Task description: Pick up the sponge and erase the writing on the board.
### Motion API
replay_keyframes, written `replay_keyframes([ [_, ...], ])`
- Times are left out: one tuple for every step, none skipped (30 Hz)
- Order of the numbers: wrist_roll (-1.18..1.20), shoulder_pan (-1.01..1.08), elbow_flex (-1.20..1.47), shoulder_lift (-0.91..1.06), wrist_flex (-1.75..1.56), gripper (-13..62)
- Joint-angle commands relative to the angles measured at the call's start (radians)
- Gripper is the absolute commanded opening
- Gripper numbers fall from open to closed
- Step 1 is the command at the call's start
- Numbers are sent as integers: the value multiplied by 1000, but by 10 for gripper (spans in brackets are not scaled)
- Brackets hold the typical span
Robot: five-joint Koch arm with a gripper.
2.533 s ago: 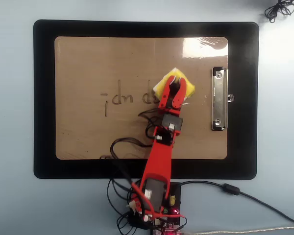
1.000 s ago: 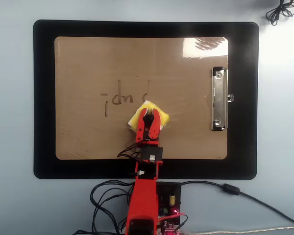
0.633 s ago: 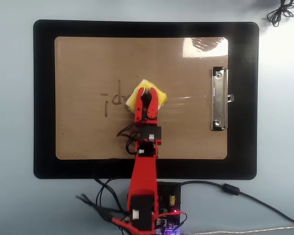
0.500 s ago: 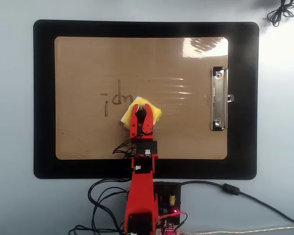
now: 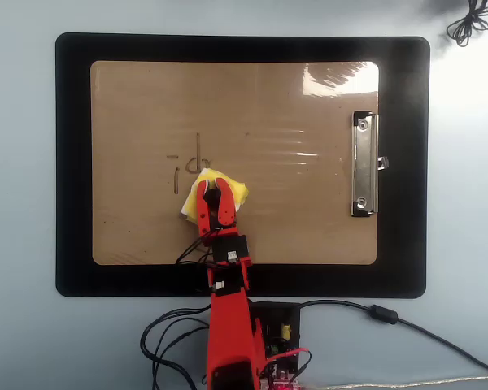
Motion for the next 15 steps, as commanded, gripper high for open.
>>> replay_keyframes([
  [-21,-12,-233,-206,-11,-76],
  [-21,-14,-337,-311,-15,-77],
  [-15,-14,-486,-442,-14,-76],
  [-12,-15,-580,-500,-11,-76],
  [-8,-18,-612,-508,3,-76],
  [-9,-23,-538,-462,15,-76],
  [-9,-26,-410,-339,21,-76],
  [-11,-46,-239,-179,29,-76],
  [-12,-72,-138,-69,40,-76],
  [-18,-103,-17,78,71,-76],
  [-18,-117,31,172,118,-76],
  [-18,-117,31,176,160,-76],
  [-17,-118,18,153,169,-76],
  [-12,-118,-72,81,166,-76],
  [-9,-106,-213,-69,166,-76],
])
